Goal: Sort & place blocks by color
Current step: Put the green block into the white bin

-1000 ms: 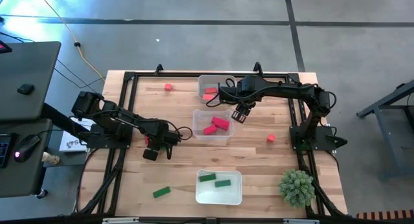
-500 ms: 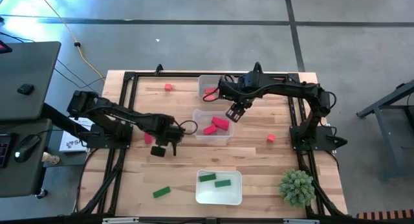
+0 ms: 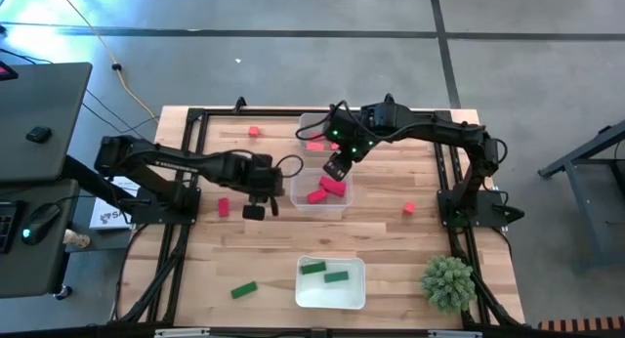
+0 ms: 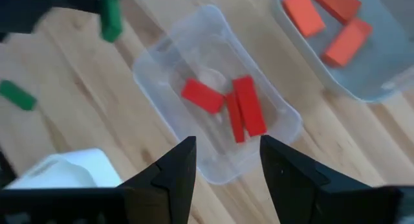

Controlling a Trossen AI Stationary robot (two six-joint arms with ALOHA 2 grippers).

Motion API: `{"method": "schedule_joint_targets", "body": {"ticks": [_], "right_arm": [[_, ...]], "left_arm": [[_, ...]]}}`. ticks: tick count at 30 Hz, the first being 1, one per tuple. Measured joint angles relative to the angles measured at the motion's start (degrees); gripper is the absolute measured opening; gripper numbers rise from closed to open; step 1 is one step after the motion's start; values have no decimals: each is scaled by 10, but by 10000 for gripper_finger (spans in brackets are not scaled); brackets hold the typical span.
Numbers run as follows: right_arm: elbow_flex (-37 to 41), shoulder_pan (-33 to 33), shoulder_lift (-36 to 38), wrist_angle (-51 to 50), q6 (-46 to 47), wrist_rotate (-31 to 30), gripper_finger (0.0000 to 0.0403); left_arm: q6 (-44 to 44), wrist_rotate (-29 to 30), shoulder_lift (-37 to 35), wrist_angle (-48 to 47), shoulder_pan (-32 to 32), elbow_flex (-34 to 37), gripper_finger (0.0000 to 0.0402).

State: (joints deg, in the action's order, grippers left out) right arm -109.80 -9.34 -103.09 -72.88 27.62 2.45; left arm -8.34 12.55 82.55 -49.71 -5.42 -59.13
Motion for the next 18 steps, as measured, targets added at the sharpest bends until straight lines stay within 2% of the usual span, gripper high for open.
{"method": "schedule_joint_targets", "body": {"ticks": [5,14,18], "right_arm": [[0,0,0,43,0,23,160],[0,0,0,114,0,21,173],[0,0,0,133,18,0,187]], "left_arm": [[-14,23,-1,2,-14,-35,73],[-26,54,-1,5,-30,-91,77],[-44,80,-1,22,-30,-113,77]]}}
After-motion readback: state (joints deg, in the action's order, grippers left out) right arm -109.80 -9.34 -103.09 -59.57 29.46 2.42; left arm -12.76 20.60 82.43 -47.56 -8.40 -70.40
